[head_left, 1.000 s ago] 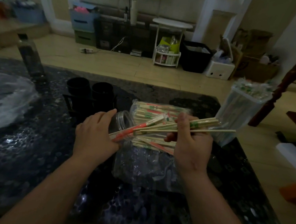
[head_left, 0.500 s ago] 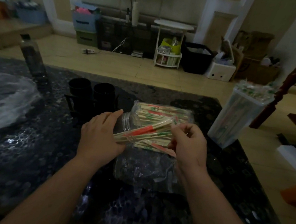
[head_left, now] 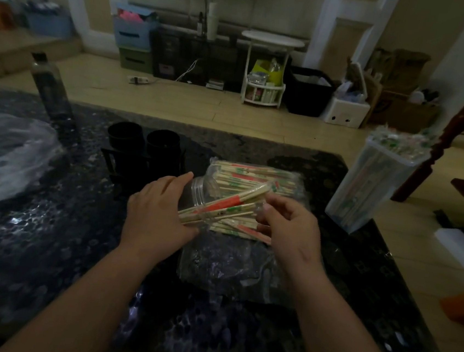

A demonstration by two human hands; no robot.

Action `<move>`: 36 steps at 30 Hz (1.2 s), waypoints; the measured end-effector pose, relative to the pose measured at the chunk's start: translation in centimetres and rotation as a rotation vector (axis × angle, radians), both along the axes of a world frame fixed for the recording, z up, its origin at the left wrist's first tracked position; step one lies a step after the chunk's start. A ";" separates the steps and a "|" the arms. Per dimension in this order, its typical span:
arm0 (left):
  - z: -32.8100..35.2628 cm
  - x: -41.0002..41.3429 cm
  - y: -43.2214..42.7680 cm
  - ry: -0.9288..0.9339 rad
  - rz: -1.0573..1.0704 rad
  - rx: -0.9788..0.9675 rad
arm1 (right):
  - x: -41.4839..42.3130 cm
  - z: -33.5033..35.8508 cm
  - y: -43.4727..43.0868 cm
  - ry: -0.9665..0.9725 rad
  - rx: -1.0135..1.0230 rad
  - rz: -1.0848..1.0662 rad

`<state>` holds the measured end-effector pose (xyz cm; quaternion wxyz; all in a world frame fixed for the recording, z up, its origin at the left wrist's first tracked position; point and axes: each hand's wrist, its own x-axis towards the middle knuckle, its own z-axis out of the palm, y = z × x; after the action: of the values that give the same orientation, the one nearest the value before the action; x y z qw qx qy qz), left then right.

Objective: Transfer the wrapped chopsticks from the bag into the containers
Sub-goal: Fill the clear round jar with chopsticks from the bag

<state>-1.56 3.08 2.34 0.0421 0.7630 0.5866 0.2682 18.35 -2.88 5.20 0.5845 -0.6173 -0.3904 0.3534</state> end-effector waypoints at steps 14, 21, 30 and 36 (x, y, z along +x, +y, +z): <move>0.0 -0.2 0.2 -0.020 0.040 -0.078 | 0.7 -3.0 -0.1 -1.025 -0.853 0.576; 0.1 -0.4 0.3 -0.033 0.034 -0.102 | 0.6 -6.1 -0.2 -1.083 -0.910 0.409; 0.0 -0.8 0.6 -0.057 0.047 -0.086 | 0.2 -9.5 2.0 -0.884 -0.385 0.157; 0.0 -0.6 0.8 -0.049 0.045 -0.095 | 1.1 -10.7 2.7 -1.018 -0.492 0.249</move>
<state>-2.20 3.87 2.30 0.0867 0.7398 0.6147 0.2595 19.46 -0.21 -5.52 0.1162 -0.7766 -0.5985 0.1587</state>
